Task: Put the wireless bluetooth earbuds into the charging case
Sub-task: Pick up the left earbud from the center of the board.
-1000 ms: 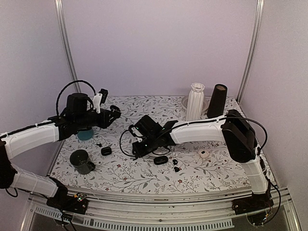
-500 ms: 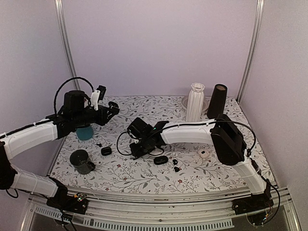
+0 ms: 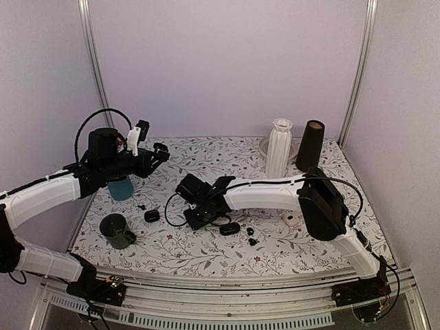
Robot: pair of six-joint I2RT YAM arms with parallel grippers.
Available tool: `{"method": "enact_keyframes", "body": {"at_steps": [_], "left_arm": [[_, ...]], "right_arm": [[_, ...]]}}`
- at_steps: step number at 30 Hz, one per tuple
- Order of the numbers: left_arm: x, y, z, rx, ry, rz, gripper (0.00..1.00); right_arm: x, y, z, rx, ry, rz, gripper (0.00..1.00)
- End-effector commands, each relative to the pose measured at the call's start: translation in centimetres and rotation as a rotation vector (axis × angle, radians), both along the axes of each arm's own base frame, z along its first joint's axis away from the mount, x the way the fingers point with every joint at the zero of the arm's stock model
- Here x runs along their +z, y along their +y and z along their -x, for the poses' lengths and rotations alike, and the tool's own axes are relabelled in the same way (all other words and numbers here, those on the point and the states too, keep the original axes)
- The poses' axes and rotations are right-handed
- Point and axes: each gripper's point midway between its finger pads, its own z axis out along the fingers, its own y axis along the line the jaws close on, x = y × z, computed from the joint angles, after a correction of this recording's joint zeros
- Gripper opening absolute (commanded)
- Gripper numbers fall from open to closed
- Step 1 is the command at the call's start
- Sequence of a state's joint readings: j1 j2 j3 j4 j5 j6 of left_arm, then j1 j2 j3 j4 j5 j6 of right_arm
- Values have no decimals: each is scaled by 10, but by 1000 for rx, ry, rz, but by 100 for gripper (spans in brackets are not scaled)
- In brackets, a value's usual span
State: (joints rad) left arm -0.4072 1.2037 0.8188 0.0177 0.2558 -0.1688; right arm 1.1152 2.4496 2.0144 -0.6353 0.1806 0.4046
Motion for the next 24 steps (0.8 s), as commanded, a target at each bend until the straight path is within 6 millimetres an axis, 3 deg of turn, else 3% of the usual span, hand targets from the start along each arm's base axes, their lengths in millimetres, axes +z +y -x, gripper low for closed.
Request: {"method": "enact_keyframes", "body": {"at_steps": [1, 8, 10, 14, 24], "left_arm": [[16, 2, -3, -5, -54, 19, 0], [12, 0, -4, -11, -41, 24, 0], [11, -1, -4, -12, -36, 27, 0], [9, -2, -3, -15, -31, 35, 0], [7, -2, -2, -17, -24, 43, 0]], "right_arm": [[-5, -6, 12, 0, 13, 40, 31], [0, -11, 29, -1, 74, -9, 24], [16, -10, 33, 8, 81, -59, 24], [26, -9, 39, 19, 94, -110, 27], [28, -8, 37, 40, 101, -156, 33]]}}
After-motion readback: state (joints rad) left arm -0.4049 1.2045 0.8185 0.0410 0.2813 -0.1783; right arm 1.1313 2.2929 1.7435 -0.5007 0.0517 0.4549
